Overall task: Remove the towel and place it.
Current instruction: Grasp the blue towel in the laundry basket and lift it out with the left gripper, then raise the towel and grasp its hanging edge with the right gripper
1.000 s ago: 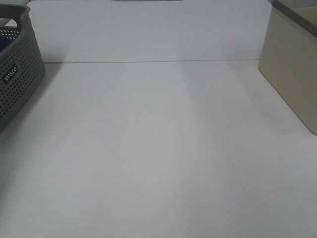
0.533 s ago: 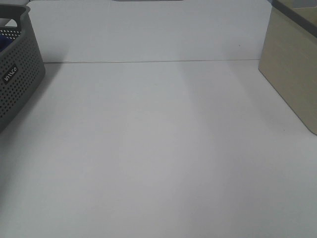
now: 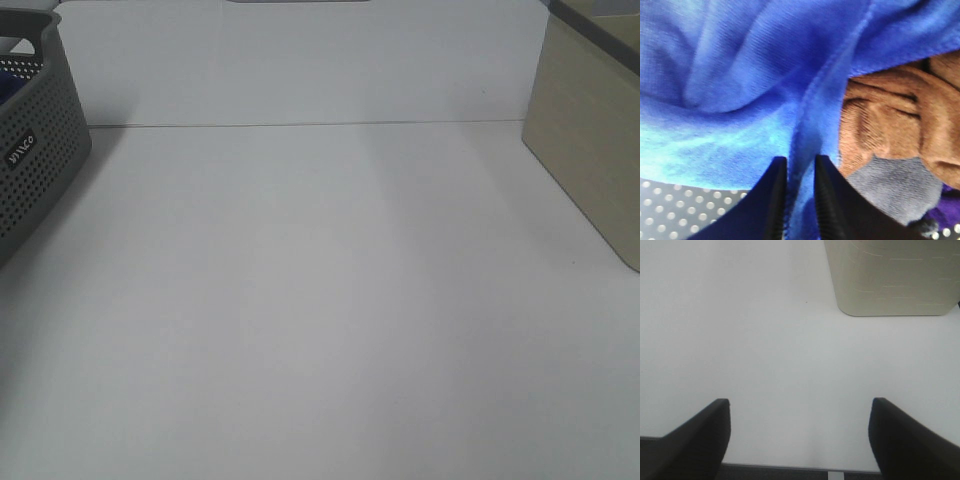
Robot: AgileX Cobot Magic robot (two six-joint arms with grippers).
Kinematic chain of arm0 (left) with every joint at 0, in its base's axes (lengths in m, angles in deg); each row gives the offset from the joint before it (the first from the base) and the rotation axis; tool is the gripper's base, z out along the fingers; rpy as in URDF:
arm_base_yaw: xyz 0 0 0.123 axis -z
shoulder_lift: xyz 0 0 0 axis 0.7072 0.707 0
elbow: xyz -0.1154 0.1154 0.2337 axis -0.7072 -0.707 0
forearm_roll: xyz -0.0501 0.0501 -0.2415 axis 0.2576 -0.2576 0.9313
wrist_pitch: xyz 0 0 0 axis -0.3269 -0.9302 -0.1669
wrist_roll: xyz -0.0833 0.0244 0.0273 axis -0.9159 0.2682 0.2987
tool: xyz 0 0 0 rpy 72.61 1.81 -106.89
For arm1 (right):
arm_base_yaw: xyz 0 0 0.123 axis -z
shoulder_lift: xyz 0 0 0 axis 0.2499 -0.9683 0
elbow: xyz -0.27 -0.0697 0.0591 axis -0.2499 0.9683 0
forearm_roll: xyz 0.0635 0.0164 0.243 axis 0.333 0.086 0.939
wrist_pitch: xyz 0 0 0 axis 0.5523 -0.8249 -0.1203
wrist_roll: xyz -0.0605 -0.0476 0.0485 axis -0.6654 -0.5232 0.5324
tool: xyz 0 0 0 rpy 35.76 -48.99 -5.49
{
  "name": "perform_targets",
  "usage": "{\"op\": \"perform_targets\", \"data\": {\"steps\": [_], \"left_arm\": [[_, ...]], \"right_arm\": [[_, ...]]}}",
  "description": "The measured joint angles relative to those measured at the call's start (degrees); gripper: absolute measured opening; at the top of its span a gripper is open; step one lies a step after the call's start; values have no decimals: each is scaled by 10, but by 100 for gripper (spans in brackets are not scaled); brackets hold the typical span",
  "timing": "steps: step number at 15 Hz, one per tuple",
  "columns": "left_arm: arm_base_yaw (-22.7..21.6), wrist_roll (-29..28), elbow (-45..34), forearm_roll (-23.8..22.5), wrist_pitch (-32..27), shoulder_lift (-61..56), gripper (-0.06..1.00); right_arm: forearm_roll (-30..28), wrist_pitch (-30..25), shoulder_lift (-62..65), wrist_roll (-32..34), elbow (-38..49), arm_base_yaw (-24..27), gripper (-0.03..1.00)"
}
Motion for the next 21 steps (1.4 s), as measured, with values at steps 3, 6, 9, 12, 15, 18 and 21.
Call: {"op": "perform_targets", "data": {"steps": [3, 6, 9, 12, 15, 18, 21], "left_arm": [[0, 0, 0, 0, -1, 0, 0], [0, -5, 0, -1, -17, -7, 0], [2, -25, 0, -1, -23, -63, 0], [27, -53, 0, 1, -33, -141, 0], [52, -54, 0, 1, -32, -207, 0], [56, -56, 0, 2, -24, -261, 0], [66, -56, 0, 0, -19, -309, 0]], "right_arm": [[0, 0, 0, 0, 0, 0, 75], [0, 0, 0, 0, 0, 0, 75], [0, 0, 0, 0, 0, 0, 75], [0, 0, 0, 0, 0, 0, 75], [0, 0, 0, 0, 0, 0, 75], [0, 0, 0, 0, 0, 0, 75], [0, 0, 0, 0, 0, 0, 75]]}}
